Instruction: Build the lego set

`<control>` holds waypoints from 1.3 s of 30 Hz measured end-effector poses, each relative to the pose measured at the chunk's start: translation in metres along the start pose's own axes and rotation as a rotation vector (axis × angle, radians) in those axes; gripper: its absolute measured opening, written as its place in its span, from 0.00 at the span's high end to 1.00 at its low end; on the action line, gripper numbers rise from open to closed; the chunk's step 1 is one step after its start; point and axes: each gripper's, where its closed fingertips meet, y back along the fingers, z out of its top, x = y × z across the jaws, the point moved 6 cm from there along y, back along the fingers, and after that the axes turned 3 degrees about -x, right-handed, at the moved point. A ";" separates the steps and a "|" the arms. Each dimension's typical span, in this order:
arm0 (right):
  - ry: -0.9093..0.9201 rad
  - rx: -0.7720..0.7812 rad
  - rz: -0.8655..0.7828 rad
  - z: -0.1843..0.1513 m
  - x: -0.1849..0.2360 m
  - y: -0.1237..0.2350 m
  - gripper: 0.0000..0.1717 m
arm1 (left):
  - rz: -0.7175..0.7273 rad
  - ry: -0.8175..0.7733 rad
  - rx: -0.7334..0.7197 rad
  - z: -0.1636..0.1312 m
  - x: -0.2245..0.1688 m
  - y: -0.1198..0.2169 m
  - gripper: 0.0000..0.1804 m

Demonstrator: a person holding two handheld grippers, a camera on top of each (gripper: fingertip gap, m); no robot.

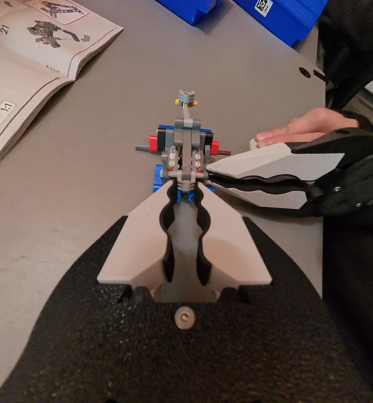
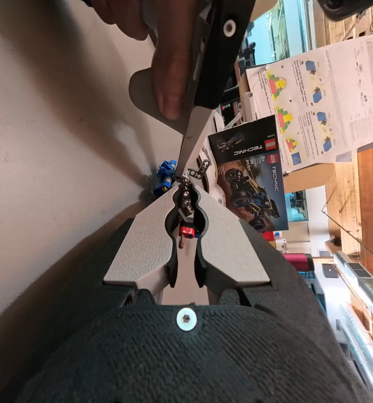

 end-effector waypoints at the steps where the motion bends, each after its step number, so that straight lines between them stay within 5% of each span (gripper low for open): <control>1: -0.010 -0.011 0.003 0.000 0.000 0.000 0.98 | -0.012 0.022 -0.006 0.000 0.001 0.000 0.94; 24: -0.128 -0.084 0.037 -0.001 -0.003 -0.003 0.98 | 0.012 -0.002 -0.004 0.001 0.001 0.001 0.93; 31: -0.182 -0.153 0.077 -0.005 -0.005 -0.003 0.98 | -0.114 0.172 -0.047 -0.001 0.009 0.005 0.94; 39: -0.100 -0.131 0.078 -0.009 -0.001 -0.003 0.98 | -0.124 0.154 -0.031 -0.002 0.009 0.003 0.95</control>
